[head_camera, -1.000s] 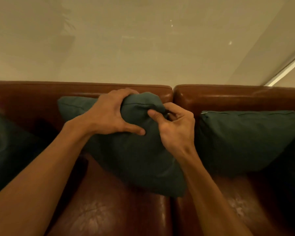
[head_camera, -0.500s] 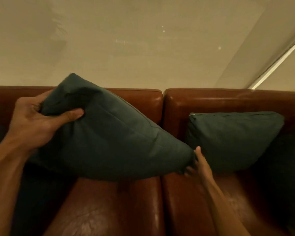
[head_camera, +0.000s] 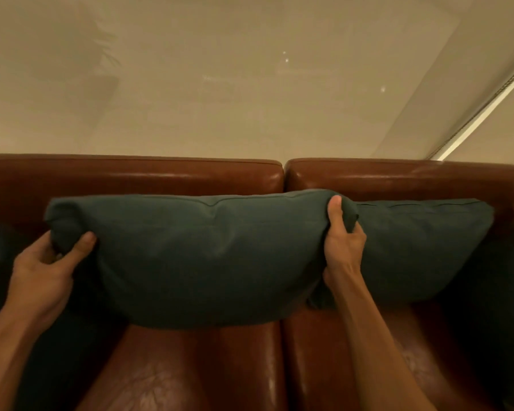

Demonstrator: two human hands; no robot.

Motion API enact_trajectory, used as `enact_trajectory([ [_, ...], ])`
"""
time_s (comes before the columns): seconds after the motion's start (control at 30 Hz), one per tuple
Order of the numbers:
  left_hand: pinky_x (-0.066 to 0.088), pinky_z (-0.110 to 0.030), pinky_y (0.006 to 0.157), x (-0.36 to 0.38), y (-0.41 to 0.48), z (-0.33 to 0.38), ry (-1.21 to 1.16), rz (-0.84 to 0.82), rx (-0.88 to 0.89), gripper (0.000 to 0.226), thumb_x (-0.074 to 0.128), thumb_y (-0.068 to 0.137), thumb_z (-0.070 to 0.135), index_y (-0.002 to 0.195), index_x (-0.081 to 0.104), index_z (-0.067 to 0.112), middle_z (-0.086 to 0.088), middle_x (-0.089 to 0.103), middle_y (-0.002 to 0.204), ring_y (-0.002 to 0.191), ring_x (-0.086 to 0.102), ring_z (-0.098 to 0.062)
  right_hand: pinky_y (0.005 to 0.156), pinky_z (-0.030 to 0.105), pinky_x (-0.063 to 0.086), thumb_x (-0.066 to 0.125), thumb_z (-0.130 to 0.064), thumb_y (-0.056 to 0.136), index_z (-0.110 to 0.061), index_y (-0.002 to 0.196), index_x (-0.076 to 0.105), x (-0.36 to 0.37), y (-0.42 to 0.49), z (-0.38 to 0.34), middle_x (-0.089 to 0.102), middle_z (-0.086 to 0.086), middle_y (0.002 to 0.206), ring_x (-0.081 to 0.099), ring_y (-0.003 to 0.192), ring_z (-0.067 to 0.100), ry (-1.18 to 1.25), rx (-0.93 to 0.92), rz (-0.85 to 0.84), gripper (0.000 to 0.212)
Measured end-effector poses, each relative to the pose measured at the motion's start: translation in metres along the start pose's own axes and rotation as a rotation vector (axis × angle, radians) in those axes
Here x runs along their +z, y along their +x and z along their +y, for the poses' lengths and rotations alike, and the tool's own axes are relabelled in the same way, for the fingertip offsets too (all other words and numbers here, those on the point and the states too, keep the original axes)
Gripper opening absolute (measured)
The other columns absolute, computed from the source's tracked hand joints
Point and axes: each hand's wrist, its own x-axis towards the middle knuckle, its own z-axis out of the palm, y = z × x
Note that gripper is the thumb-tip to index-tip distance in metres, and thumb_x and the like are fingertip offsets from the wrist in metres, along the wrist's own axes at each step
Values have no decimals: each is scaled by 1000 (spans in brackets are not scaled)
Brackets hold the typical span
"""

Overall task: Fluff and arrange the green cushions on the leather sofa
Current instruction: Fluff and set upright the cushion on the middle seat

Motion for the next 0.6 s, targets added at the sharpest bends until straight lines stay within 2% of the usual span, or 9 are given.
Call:
enact_trajectory([
  [0.03,49,-48,100,-3,-5,-2,-24,-15,-50,37,71,83,37,119,65,34,5,68,123,115,64,-17,78,24,57,64,-44,91,-25,90,69,7,-4,-9,72,-9,91,69,93,9,-35,-59,-22,19],
  [0.1,38,-49,109,-2,-11,-6,51,19,-102,61,75,80,29,137,53,32,1,53,145,134,49,-22,65,16,55,64,-41,92,-24,81,69,21,-15,-24,72,-9,80,68,77,-1,-99,-180,-71,21],
  [0.2,30,-39,116,15,-19,14,376,146,60,81,76,82,8,149,36,29,4,38,154,141,35,-12,68,37,58,64,-46,90,-20,79,67,52,-38,-28,68,2,74,66,73,10,-213,-372,-182,28],
  [0.27,24,-19,117,35,-28,39,454,-91,295,89,82,75,9,149,39,32,16,39,151,138,32,6,72,46,52,58,-58,88,-24,72,56,74,-57,-17,59,-6,73,59,75,15,-447,-565,-247,37],
  [0.3,22,-11,113,49,-32,52,486,-273,355,94,87,69,18,148,39,35,22,37,150,137,29,12,74,43,46,55,-61,88,-27,69,50,84,-66,-8,53,-11,74,53,75,14,-607,-677,-268,39],
  [0.4,25,-27,114,88,-36,60,479,-617,215,124,96,46,45,146,23,54,28,30,151,140,27,5,81,39,35,53,-59,90,-31,84,59,107,-88,21,54,-9,86,47,84,16,-883,-821,-357,29],
  [0.47,42,-30,107,101,-35,50,362,-616,170,121,98,46,29,144,30,48,20,45,143,131,47,-2,89,44,37,54,-54,92,-27,105,63,111,-92,44,57,-4,99,49,94,20,-931,-742,-494,31],
  [0.53,51,-21,95,98,-33,33,339,-545,231,99,91,53,3,136,47,35,19,61,124,116,60,-2,96,46,35,58,-51,90,-27,118,60,106,-92,59,55,-3,107,45,102,19,-922,-650,-685,37],
  [0.6,54,-18,87,90,-34,23,333,-494,266,73,85,53,6,119,61,28,17,68,112,106,65,-3,101,40,34,63,-54,87,-27,120,59,100,-90,62,55,-6,112,44,107,14,-837,-559,-886,44],
])
